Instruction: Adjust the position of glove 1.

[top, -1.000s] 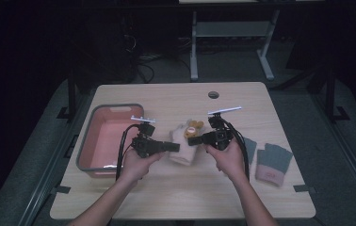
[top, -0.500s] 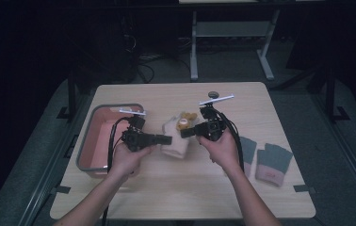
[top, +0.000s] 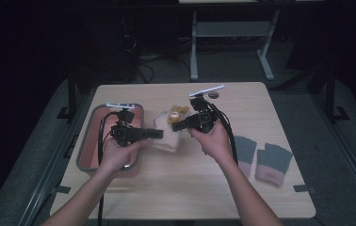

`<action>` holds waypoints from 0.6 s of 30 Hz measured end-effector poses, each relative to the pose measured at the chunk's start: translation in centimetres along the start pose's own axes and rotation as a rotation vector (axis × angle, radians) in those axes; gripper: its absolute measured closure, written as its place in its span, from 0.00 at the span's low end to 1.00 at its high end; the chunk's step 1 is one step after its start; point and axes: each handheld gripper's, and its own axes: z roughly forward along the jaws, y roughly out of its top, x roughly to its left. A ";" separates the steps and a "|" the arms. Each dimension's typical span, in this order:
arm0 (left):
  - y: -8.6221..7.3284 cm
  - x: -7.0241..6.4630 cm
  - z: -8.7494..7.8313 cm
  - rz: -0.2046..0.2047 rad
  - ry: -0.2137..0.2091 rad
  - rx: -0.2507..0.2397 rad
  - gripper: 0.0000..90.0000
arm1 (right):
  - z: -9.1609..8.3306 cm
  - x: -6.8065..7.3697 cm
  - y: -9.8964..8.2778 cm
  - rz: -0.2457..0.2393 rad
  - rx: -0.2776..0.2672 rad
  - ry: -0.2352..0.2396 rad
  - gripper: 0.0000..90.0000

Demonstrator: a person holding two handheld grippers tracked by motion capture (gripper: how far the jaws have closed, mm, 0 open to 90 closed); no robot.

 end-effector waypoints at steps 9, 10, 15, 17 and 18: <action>0.5 0.3 -1.8 -0.013 0.017 -0.028 0.78 | 0.7 1.4 1.6 -0.022 0.010 0.009 0.92; 0.5 0.4 -2.0 -0.013 0.018 -0.030 0.78 | 0.8 1.6 1.8 -0.032 0.010 0.007 0.92; 0.6 0.7 -2.9 -0.015 0.027 -0.040 0.78 | 1.3 2.1 2.4 -0.035 0.011 0.021 0.92; 0.6 0.9 -3.3 -0.019 0.032 -0.042 0.78 | 1.5 2.3 2.6 -0.040 0.010 0.026 0.92; 0.6 1.0 -3.4 -0.023 0.032 -0.044 0.78 | 1.7 2.4 2.8 -0.045 0.012 0.025 0.92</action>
